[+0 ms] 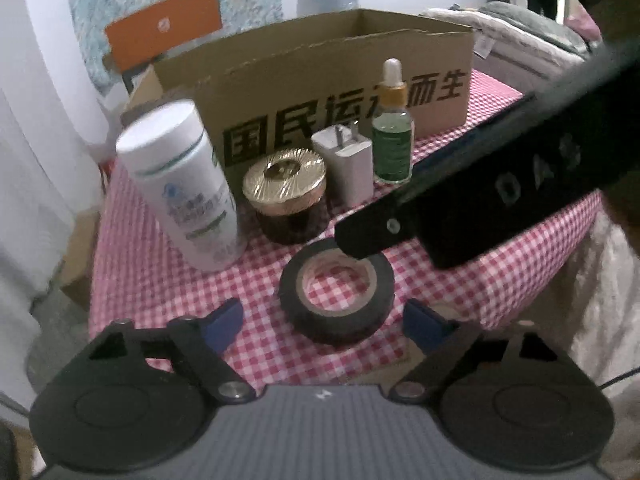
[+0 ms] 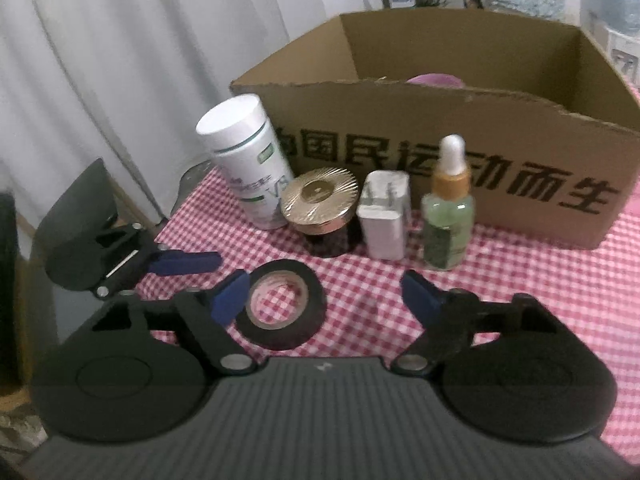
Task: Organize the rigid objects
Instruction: 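Withdraw the right tool and move it to the black tape roll, then close the right tool on the black tape roll and lift it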
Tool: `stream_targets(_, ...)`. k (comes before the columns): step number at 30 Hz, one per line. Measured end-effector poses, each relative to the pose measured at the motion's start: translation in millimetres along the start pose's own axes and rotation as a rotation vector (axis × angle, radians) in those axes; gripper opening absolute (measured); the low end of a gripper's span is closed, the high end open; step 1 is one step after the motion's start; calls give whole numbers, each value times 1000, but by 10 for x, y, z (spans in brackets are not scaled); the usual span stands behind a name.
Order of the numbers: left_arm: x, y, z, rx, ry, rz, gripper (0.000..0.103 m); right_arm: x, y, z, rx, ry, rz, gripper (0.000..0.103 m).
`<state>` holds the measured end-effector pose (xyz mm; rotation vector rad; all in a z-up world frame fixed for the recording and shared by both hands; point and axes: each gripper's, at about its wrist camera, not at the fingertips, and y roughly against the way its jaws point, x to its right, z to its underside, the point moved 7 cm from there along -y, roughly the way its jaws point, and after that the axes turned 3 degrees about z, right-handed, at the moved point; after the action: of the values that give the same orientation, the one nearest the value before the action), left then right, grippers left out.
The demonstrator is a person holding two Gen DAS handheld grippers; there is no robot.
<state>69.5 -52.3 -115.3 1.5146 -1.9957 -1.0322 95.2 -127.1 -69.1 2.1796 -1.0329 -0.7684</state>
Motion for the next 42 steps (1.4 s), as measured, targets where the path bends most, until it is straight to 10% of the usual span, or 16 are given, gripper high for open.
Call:
stream_targets(14,78,-50,-55,19,54,110,65,-42,-265,86,-113,21,-16,23)
stream_targets(42,370,-79,-134,70,-46,182,66,214,-67,157,-133,-43,30,22)
